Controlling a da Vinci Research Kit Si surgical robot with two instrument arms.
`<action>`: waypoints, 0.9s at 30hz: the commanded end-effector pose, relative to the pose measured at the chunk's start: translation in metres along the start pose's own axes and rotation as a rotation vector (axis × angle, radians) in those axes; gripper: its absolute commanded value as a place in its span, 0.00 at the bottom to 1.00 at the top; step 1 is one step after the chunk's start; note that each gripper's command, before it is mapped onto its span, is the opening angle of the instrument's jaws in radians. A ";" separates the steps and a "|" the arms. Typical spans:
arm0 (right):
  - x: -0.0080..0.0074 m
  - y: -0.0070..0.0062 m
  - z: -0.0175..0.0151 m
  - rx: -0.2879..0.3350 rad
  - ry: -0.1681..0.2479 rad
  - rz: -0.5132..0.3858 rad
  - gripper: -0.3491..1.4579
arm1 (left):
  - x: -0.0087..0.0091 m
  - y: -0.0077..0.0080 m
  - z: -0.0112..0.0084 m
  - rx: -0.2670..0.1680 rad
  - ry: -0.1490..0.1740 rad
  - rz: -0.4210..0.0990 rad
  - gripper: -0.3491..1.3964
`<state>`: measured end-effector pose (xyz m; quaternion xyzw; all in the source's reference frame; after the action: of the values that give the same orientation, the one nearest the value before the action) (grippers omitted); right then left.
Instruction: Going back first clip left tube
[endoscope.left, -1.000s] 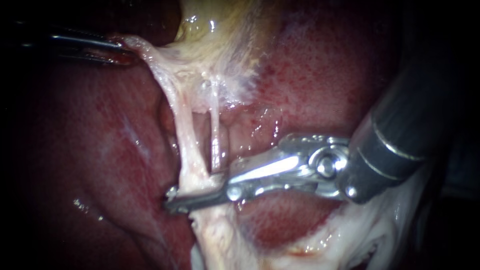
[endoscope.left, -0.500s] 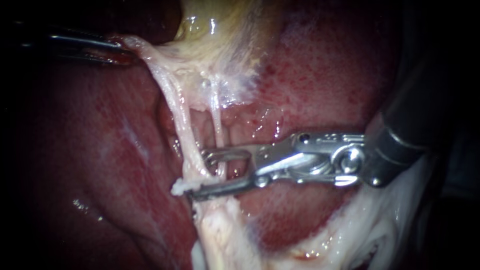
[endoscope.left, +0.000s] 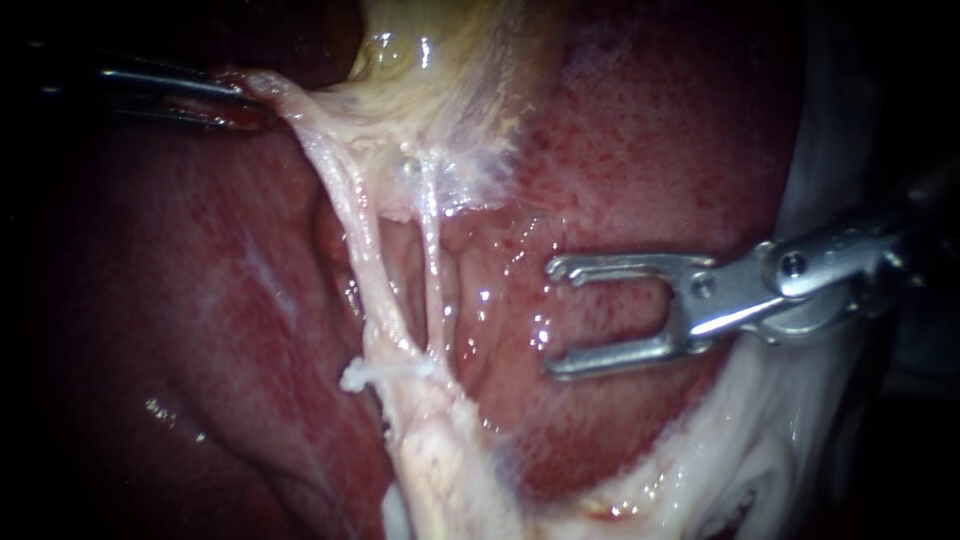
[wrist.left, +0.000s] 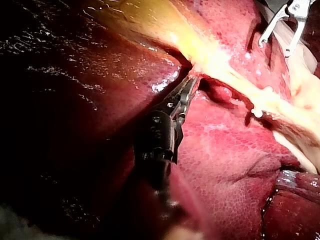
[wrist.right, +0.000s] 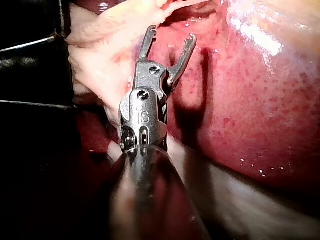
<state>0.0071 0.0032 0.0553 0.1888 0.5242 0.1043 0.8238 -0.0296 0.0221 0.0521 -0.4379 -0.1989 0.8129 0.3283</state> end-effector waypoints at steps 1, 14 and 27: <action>0.0001 0.0001 -0.0003 -0.003 -0.012 -0.003 0.47 | -0.0001 -0.0001 0.0001 0.001 0.000 0.000 0.00; 0.0002 0.0001 -0.0015 0.004 -0.020 -0.019 0.47 | -0.0025 -0.0004 0.0038 -0.004 -0.008 0.014 0.00; 0.0002 -0.0001 -0.0016 0.006 -0.020 -0.019 0.47 | -0.0043 -0.0006 0.0068 -0.019 -0.025 0.009 0.00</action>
<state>0.0057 0.0035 0.0545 0.1873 0.5181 0.0929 0.8294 -0.0334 0.0192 0.0586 -0.4316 -0.2084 0.8180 0.3180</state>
